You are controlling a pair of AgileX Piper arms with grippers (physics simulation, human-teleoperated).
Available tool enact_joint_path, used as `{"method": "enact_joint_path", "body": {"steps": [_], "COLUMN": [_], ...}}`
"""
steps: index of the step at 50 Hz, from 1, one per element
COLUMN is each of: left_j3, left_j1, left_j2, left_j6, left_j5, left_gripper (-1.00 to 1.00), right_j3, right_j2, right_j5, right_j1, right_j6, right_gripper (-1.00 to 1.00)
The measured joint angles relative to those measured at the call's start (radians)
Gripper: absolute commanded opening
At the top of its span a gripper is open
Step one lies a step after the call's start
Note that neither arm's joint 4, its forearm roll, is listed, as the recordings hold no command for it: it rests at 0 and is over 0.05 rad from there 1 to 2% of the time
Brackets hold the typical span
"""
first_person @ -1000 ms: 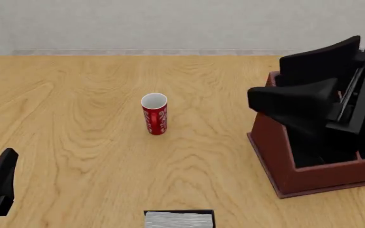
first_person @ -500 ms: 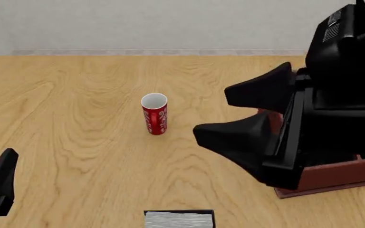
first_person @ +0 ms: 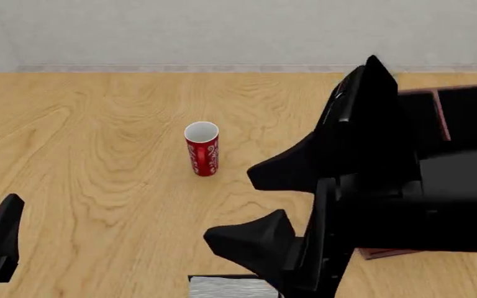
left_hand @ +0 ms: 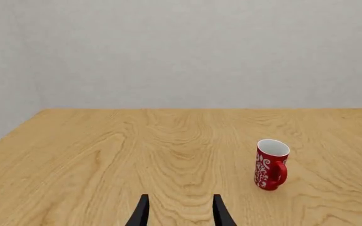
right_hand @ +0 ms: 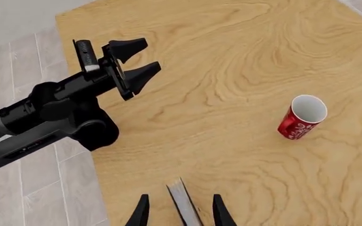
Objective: Pick up the book and place it in the left compartment of the caddy.
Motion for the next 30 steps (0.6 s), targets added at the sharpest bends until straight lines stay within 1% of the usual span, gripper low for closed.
{"method": "enact_joint_path", "body": {"steps": [9,30], "left_j3": [0.000,0.000], "left_j1": [0.000,0.000], "left_j2": [0.000,0.000], "left_j6": [0.000,0.000], "left_j5": [0.000,0.000], "left_gripper": [1.00,1.00], "right_j3": [-0.008,-0.036], "right_j2": [0.036,0.145], "right_j5": [0.027,0.129], "right_j1": [0.032,0.045], "right_j6": [0.025,0.056], "right_gripper": [1.00,1.00]}}
